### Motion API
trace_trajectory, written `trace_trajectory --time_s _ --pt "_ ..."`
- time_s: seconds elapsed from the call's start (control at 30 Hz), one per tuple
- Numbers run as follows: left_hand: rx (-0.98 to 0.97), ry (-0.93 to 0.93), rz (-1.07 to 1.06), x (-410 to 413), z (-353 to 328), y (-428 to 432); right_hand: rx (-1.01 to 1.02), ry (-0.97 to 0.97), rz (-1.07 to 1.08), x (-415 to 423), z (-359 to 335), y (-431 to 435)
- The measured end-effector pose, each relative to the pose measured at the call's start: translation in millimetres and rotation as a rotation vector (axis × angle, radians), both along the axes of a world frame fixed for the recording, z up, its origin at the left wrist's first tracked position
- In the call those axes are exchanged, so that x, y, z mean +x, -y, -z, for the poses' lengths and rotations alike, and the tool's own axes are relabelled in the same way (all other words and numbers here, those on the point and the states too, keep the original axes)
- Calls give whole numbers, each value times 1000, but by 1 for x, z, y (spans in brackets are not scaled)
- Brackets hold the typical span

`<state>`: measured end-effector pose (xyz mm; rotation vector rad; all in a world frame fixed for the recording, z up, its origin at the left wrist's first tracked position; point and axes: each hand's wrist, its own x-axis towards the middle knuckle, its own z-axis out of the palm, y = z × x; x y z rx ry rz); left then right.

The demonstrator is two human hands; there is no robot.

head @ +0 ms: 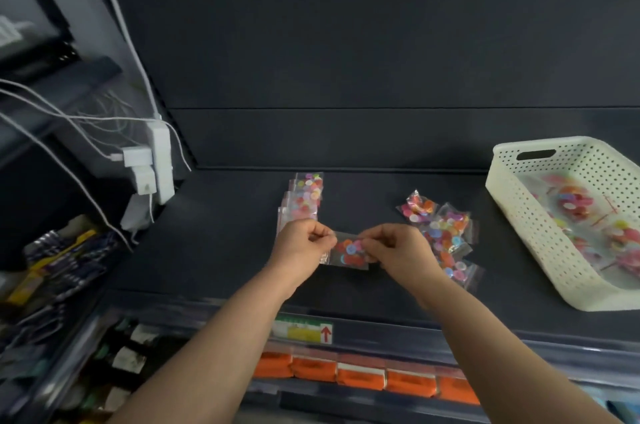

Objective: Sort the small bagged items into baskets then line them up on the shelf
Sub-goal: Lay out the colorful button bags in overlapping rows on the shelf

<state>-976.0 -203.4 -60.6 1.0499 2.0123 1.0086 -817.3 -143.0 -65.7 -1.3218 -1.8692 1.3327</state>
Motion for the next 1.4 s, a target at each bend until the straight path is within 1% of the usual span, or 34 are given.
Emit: trace_trajectory --time_s 0.17,0.3,0.43,0.57,0.63,0.73,0.8,0.83,0.9,1.0,1.17,1.23,1.27,1.33,1.4 --pt "-62 -113 -64 -39 12 34 59 136 -46 -40 8 24" --pt "-83 -221 -94 -62 16 45 67 158 -69 -65 10 38" --pt "-101 -282 -68 -73 18 41 109 166 29 -81 10 40" --pt "-148 -390 -9 -73 19 35 228 281 70 -86 9 44" --pt "-141 -412 5 -74 18 35 300 349 73 -84 8 45" --pt "-66 -450 20 -71 13 32 478 497 83 -70 7 42" --pt "-25 -474 70 -64 8 25 598 577 104 -55 9 39" --pt "-17 -472 107 -57 5 21 627 611 114 -46 11 38" --pt "-15 -450 170 -45 2 13 647 682 126 -32 14 35" --pt "-10 -434 270 -12 1 -2 641 749 210 1 15 31" --pt "-82 -453 438 43 2 -23 468 884 331 56 8 26" --pt "-133 -450 492 59 5 -29 410 878 307 70 8 23" --pt "-150 -453 503 66 7 -32 394 827 274 75 9 21" --pt "-164 -466 490 77 7 -36 349 616 216 79 10 18" --pt "-177 -477 457 83 6 -39 324 434 232 80 7 15"
